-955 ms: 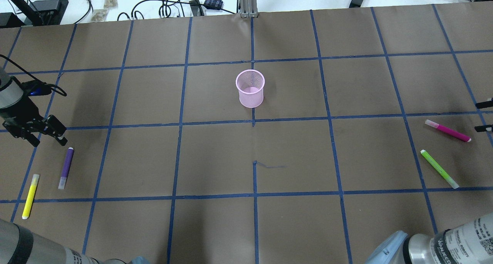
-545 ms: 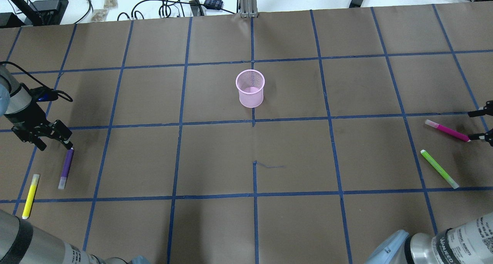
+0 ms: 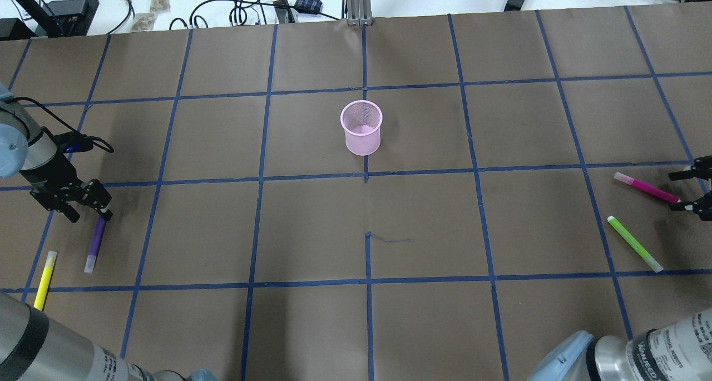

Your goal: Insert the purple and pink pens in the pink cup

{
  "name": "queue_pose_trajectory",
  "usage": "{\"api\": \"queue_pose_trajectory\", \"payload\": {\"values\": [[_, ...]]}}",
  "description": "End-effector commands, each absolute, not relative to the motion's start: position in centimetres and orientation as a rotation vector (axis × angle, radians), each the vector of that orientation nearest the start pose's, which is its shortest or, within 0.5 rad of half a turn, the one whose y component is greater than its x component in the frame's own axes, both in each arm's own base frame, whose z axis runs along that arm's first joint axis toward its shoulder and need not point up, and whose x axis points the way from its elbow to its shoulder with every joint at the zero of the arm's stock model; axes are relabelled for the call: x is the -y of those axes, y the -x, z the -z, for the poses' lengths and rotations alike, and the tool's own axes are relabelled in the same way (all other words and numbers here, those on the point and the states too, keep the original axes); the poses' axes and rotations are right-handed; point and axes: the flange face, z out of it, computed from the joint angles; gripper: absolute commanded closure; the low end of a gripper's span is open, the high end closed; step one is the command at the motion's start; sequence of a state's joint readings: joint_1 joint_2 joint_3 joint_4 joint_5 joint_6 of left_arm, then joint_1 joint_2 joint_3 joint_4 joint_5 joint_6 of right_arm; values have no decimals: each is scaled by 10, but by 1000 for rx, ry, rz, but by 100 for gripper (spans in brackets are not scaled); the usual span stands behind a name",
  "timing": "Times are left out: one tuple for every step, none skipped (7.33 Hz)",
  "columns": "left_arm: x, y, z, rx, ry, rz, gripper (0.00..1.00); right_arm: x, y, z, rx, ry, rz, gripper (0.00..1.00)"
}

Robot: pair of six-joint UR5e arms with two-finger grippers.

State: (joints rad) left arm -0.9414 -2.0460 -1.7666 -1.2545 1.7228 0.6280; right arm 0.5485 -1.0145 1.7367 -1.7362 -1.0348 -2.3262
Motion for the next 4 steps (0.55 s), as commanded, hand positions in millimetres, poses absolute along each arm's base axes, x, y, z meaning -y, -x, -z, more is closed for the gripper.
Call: {"api": "queue_pose_trajectory", "payload": {"values": [[520,-229,-163,-3162,4,-613,10,447,380,-137,-2131,1403,773,48],[521,-226,-162,-3158,23,-618,10,447,380,-135,-2128,1402,773,48],[523,-227,-166,-3154,21,-604,10,446,378,-134,-2121,1409,776,48],[521,-224,-161,-3159,32,-621,15,446,378,-134,-2121,1412,777,50]]}}
